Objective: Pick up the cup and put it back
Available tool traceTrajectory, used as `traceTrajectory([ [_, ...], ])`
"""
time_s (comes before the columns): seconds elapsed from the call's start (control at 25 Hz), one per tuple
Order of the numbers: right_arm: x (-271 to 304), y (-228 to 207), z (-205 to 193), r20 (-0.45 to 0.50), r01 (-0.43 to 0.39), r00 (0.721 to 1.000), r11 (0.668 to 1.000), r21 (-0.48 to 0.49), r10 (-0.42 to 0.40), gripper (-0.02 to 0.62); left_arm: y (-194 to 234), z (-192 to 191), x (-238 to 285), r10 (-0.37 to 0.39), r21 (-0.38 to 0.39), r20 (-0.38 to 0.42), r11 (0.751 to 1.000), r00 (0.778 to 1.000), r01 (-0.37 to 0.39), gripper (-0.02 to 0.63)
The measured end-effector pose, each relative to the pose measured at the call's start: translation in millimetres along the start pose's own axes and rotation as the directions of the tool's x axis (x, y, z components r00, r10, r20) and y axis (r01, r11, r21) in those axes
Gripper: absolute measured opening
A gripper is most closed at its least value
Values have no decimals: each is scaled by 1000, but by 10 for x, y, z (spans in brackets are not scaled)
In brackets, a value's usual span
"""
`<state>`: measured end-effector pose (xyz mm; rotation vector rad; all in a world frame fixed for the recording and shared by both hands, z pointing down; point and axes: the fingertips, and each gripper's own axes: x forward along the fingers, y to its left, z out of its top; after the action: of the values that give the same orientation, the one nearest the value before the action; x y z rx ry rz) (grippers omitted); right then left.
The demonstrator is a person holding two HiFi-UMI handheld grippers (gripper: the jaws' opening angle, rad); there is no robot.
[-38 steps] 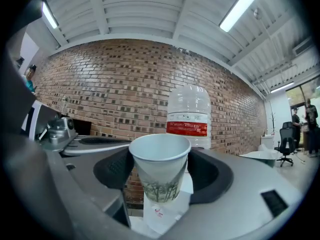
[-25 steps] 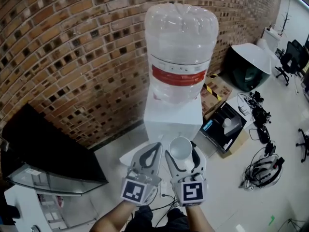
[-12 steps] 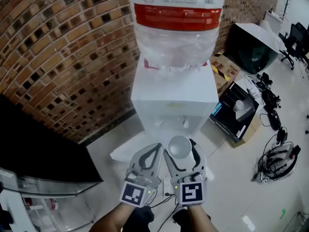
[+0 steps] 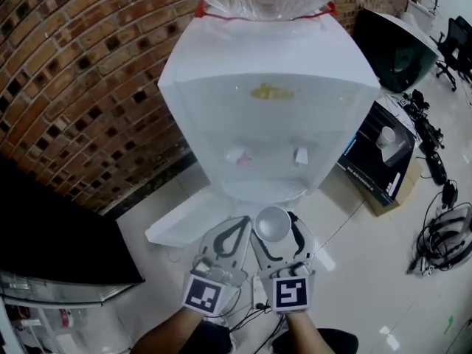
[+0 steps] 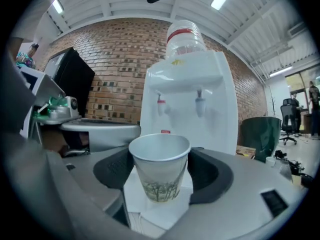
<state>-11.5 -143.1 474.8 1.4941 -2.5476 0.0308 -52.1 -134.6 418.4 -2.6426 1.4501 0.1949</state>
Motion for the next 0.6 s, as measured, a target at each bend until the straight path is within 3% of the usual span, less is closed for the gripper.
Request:
traceTrajectory([
  [0.32, 399, 2, -1165, 12, 27, 1000, 999, 25, -27, 344, 80, -1215, 27, -54, 18, -26, 998, 998, 54, 2],
  [0.6, 711, -118, -1938, 21, 63, 998, 997, 33, -63, 344, 181, -2054, 120, -71, -20, -40, 997, 997, 70, 2],
])
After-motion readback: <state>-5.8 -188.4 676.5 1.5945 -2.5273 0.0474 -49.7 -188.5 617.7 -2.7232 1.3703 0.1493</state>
